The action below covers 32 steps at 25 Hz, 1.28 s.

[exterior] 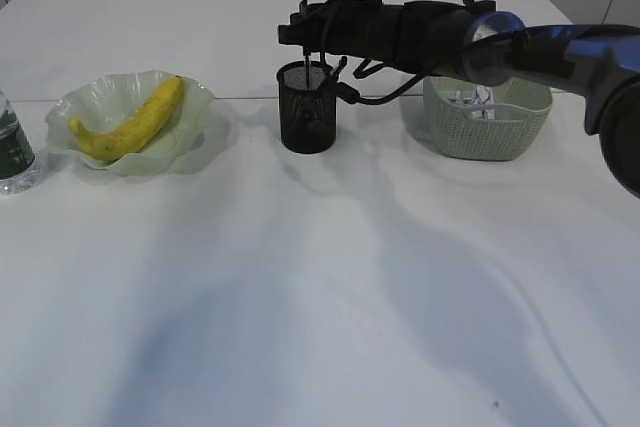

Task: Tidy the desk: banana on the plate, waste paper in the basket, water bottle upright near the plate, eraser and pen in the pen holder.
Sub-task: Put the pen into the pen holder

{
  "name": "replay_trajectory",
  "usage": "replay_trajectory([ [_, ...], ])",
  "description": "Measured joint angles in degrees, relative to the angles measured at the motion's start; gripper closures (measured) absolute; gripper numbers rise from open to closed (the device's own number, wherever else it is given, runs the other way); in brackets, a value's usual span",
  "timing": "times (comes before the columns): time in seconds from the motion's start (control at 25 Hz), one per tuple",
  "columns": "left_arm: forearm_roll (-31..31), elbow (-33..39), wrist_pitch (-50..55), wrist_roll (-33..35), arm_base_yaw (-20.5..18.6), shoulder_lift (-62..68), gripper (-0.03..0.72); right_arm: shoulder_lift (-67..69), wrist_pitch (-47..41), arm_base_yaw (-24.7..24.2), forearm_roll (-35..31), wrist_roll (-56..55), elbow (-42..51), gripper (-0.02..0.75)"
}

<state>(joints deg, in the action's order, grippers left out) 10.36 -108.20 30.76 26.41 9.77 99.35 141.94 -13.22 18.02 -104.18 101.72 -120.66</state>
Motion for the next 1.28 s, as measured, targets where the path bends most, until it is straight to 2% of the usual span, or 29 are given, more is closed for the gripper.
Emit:
replay_trajectory([
  [0.36,0.0,0.0,0.0,0.0,0.0,0.0,0.367,0.0,-0.2,0.0,0.0,0.2,0.0,0.64],
  [0.6,0.0,0.0,0.0,0.0,0.0,0.0,0.369,0.0,-0.2,0.0,0.0,0.1,0.0,0.538],
  [0.72,0.0,0.0,0.0,0.0,0.0,0.0,0.37,0.0,-0.2,0.0,0.0,0.1,0.0,0.515],
  [1.08,0.0,0.0,-1.8,0.0,0.0,0.0,0.374,-0.3,0.7,0.0,0.0,0.1,-1.9,0.506],
  [1.28,0.0,0.0,-5.8,0.0,0.0,0.0,0.421,-3.9,5.2,-0.4,-0.1,0.6,-4.0,0.505],
])
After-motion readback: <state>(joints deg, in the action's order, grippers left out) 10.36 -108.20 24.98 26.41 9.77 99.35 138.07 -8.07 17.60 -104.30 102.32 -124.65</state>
